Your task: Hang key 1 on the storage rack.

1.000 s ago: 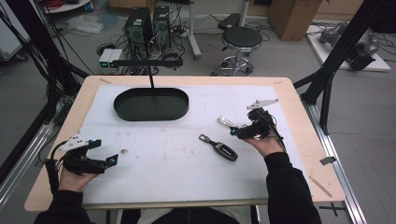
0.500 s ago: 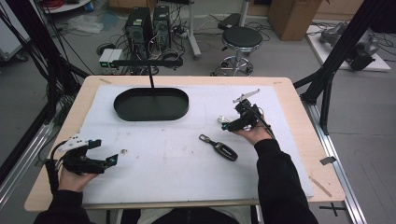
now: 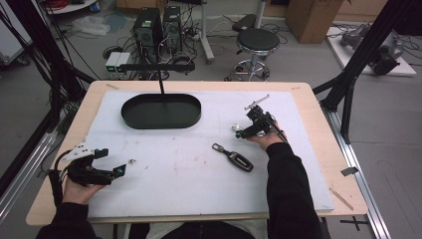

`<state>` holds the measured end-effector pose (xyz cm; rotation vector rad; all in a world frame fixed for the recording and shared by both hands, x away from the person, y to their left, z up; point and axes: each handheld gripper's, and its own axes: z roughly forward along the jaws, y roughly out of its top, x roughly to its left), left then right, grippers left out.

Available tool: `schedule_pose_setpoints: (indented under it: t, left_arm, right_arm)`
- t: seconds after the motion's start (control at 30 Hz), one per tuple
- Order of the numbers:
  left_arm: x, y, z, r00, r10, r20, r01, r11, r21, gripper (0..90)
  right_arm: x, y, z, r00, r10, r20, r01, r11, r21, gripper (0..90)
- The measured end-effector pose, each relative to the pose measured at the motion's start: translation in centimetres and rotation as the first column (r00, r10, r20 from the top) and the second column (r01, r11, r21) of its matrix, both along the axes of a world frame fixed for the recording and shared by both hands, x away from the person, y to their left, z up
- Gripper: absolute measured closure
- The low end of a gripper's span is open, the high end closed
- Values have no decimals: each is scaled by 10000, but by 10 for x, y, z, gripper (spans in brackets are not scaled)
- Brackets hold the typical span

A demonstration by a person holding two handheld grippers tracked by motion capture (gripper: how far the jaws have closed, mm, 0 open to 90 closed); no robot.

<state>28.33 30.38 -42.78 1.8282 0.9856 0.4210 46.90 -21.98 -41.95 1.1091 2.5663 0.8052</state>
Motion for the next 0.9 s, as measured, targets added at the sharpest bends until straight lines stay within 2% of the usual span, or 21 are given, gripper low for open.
schedule_pose_setpoints:
  t: [0.03,0.07,0.1,0.13,0.17,0.2,0.33,0.47,0.57,0.63,0.73,0.9]
  left_arm:
    - [0,0,0,10000,0,1,0,10000,6,17]
    - [0,0,0,10000,5,-3,-5,10000,14,17]
    - [0,0,0,10000,6,1,-6,10000,19,17]
    - [0,0,0,10000,-1,6,1,10000,18,17]
    - [0,0,0,10000,2,20,-2,10000,16,17]
    - [0,0,0,10000,5,19,-5,10000,13,17]
    - [0,0,0,10000,-19,-25,19,10000,8,17]
    - [0,0,0,10000,-13,-21,13,10000,6,17]
    - [0,-1,-1,10000,-6,-38,6,10000,-14,17]
    - [0,-1,-1,10000,-34,-53,34,10000,32,17]
    - [0,0,0,10000,-56,-44,56,10000,-3,17]
    - [0,0,0,10000,-57,-37,57,10000,-19,17]
  right_arm:
    - [0,1,-1,9999,83,104,-82,9999,-122,108]
    - [-1,2,-1,9998,182,87,-180,9997,-173,182]
    - [-1,2,-1,9998,182,87,-180,9997,-173,182]
    - [0,3,-1,9995,323,59,-322,9994,-138,221]
    - [0,3,-1,9992,385,66,-385,9992,-94,297]
    - [0,3,-1,9992,385,66,-385,9992,-94,297]
    - [0,3,-1,9992,396,36,-396,9991,-147,406]
    - [1,2,-3,9992,358,-148,-362,9990,-267,467]
    - [1,1,-3,9991,373,-217,-378,9991,-213,552]
    - [1,2,-5,9979,500,-417,-507,9986,-174,624]
    - [1,3,-5,9975,556,-439,-570,9979,-316,715]
    - [-1,5,-5,9989,347,-309,-364,9977,-567,745]
